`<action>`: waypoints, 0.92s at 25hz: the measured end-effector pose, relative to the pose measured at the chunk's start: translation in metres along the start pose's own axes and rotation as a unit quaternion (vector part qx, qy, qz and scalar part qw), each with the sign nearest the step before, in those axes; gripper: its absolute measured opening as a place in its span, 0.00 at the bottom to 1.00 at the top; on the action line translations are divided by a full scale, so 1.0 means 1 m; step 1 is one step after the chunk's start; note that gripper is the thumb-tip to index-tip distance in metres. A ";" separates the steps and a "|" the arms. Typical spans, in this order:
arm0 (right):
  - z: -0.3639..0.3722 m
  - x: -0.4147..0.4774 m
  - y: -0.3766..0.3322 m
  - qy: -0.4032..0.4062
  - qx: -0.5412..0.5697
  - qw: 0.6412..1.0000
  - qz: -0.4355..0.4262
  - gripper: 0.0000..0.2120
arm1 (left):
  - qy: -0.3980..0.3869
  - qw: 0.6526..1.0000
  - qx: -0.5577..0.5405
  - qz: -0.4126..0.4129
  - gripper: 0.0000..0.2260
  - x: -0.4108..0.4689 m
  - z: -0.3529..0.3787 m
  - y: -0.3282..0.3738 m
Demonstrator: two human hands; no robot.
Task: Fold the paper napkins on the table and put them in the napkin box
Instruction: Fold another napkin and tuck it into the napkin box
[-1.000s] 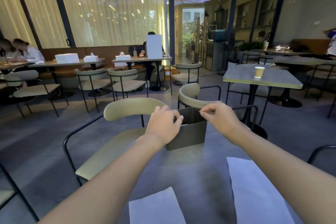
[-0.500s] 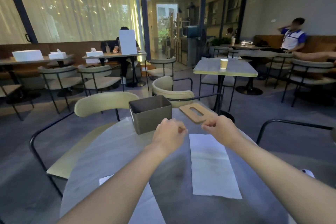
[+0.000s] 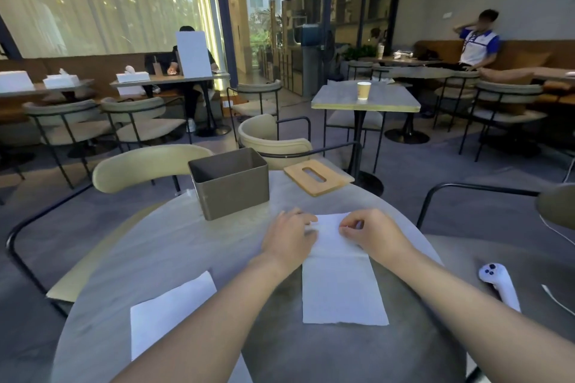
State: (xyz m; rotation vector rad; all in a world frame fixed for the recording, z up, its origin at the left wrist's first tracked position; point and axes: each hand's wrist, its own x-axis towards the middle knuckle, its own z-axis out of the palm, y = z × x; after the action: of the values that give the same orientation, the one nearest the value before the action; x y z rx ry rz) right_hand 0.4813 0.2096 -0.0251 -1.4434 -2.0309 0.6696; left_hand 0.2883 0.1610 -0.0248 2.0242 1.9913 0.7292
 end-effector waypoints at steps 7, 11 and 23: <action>0.002 -0.002 -0.027 0.044 0.120 0.991 -0.030 0.08 | 0.062 0.997 0.010 0.040 0.07 -0.009 -0.039 -0.006; 0.011 -0.004 -0.062 -0.149 0.362 0.919 0.048 0.19 | 0.111 0.992 -0.060 0.000 0.06 -0.020 -0.102 -0.017; 0.038 -0.005 -0.135 -0.162 0.395 0.904 0.017 0.12 | 0.021 0.935 -0.262 -0.240 0.18 -0.069 -0.152 -0.058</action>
State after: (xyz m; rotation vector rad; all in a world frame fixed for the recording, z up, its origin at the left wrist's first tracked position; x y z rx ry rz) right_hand 0.3650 0.1615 0.0376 -0.9086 -1.6196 1.6075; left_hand 0.1667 0.0679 0.0636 1.1734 1.9237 1.0425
